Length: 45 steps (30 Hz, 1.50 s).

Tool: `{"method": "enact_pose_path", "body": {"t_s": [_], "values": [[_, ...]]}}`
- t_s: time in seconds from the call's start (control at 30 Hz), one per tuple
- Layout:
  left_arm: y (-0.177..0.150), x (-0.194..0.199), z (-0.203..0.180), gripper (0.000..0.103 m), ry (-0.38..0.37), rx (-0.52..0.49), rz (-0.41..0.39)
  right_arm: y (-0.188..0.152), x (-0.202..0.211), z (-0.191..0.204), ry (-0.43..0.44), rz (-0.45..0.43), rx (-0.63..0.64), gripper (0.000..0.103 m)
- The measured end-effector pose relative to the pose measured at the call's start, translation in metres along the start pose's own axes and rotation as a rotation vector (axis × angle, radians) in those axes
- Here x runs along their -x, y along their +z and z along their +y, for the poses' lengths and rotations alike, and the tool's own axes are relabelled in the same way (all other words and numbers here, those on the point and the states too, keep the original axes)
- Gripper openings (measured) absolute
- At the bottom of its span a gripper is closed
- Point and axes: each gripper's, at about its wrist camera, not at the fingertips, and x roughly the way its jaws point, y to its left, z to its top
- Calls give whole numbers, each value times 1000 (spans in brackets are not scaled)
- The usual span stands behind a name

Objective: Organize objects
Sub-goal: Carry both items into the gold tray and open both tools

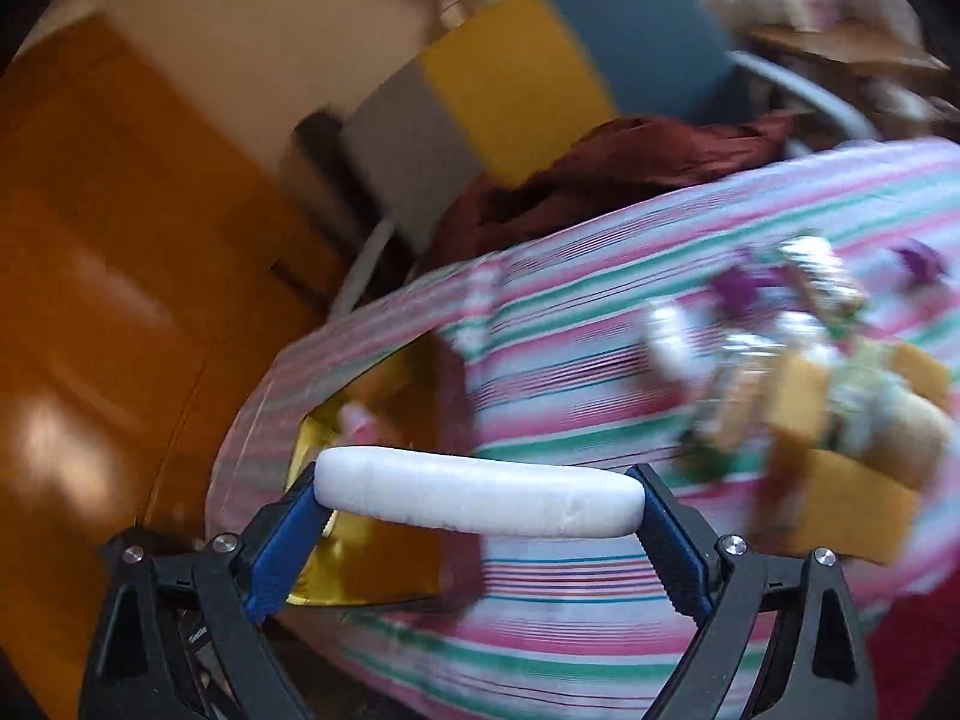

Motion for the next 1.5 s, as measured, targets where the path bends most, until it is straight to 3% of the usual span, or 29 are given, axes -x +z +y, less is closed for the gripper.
{"method": "enact_pose_path", "body": {"t_s": [0.23,0.63,0.83,1.03,1.07,1.17,1.33,1.5], "values": [[-8,-4,35,44,95,53,6,-13,-64,64,29,138,132,96],[-19,-11,54,45,118,72,33,-25,-114,92,23,258,201,96],[-18,-9,59,54,121,90,34,-40,-128,103,3,266,260,102],[-16,-3,65,60,118,123,25,-63,-142,100,-60,342,329,103],[-15,-2,67,65,112,138,20,-65,-142,97,-60,345,324,103],[-11,5,71,66,95,176,3,-67,-136,91,-61,345,312,103],[1,21,57,66,162,138,-54,-65,-123,93,-82,292,324,103],[12,33,39,66,226,101,-94,-67,-112,112,-131,184,400,103]]}}
